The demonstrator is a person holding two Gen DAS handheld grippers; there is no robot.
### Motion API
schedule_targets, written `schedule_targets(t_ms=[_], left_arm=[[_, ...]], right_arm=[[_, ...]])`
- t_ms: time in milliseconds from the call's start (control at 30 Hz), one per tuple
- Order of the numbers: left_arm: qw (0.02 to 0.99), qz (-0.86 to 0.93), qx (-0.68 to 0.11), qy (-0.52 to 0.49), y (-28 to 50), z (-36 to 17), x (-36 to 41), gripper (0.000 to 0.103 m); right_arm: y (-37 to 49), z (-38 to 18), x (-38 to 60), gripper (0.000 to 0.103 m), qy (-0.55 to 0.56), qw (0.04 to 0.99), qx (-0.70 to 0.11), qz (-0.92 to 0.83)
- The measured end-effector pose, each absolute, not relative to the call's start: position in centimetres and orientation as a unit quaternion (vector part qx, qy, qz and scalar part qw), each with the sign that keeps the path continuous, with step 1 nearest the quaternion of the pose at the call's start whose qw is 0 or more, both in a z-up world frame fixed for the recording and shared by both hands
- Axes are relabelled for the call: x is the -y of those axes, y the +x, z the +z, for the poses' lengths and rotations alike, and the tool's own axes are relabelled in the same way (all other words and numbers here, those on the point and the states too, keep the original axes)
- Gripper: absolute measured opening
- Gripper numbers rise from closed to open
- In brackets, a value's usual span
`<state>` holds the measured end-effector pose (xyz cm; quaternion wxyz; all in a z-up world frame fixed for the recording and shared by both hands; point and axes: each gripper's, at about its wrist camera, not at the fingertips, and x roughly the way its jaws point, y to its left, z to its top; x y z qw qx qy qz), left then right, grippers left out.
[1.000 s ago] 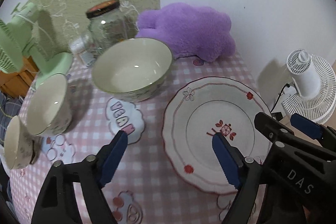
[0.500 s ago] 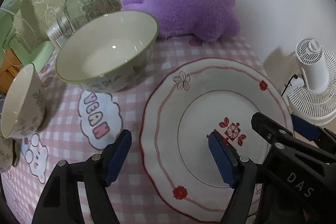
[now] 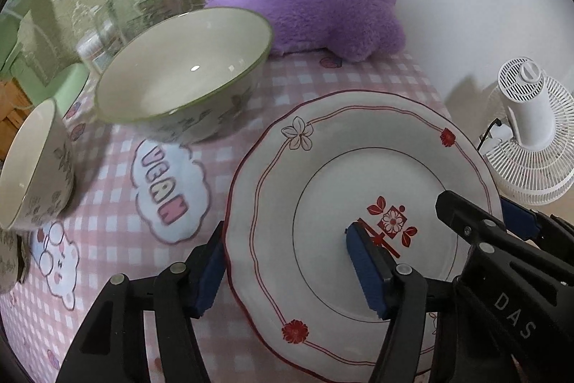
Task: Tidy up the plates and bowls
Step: 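Grasp the rim of the red-rimmed white plate with both tools, then lift the red-rimmed plate with both tools and carry it to the flowered plate stack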
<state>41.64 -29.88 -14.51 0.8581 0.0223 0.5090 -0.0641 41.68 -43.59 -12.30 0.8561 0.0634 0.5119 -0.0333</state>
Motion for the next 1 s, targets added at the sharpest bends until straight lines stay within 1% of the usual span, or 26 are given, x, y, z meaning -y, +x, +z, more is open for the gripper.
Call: schedule_targets(t_ms=[333, 633, 867, 1000], left_arm=[[0.853, -0.038, -0.519, 0.033, 36.8, -13.8, 25.1, 0.066], [0.837, -0.016, -0.547, 0.02, 31.9, -14.8, 20.9, 0.066], [0.84, -0.017, -0.542, 0.013, 31.5, -14.9, 20.6, 0.066], [0.844, -0.017, -0.536, 0.009, 32.3, -15.0, 20.5, 0.066]], right_arm=[[37.8, -11.9, 39.1, 0.051, 0.058, 0.847, -0.529, -0.003], [33.5, -12.8, 34.9, 0.051, 0.054, 0.827, -0.558, 0.03], [32.9, -13.1, 34.3, 0.052, 0.048, 0.822, -0.567, 0.037], [33.4, -13.0, 34.2, 0.052, 0.036, 0.829, -0.557, 0.04]])
